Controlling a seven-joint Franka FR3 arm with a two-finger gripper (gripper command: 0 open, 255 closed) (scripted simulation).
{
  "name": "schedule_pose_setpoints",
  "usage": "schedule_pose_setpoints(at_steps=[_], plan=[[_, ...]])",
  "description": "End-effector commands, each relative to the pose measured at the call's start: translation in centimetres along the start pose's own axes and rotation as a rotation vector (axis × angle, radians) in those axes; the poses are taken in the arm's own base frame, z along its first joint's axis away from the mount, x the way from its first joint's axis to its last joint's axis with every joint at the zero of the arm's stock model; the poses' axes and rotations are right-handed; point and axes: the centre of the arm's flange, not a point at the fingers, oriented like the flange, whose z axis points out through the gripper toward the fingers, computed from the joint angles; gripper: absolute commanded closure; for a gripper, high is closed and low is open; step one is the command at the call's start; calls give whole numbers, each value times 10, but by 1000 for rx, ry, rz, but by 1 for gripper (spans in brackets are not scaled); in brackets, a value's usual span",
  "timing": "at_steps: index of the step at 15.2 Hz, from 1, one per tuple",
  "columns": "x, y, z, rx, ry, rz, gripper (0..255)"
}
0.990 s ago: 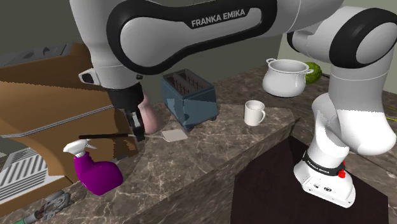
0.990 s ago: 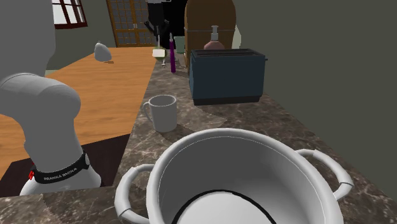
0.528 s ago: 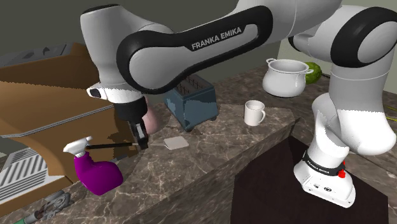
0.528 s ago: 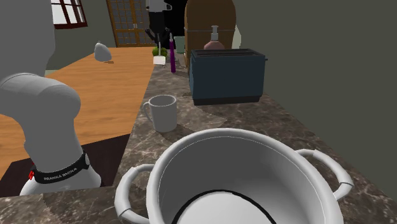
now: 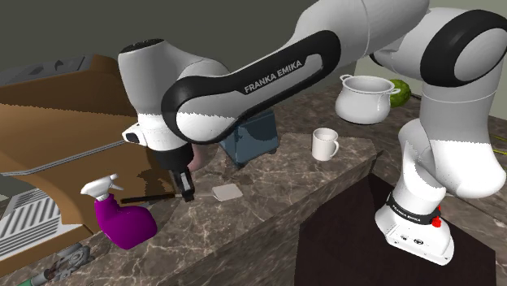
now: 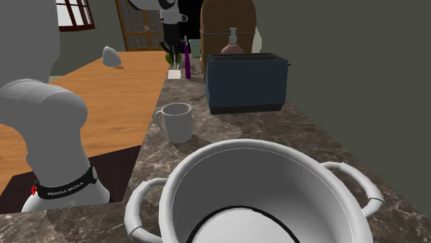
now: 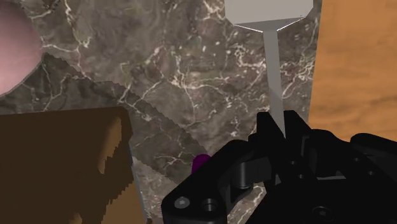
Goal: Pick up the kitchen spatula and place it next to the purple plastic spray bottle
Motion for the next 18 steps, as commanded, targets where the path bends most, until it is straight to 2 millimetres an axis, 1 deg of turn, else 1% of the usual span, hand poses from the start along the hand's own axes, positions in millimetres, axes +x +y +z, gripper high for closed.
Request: schedule_pose_setpoints(at_steps=[1, 18], plan=[[0, -2, 10, 0, 1, 0, 255], [-6, -2, 100, 0, 1, 0, 255]])
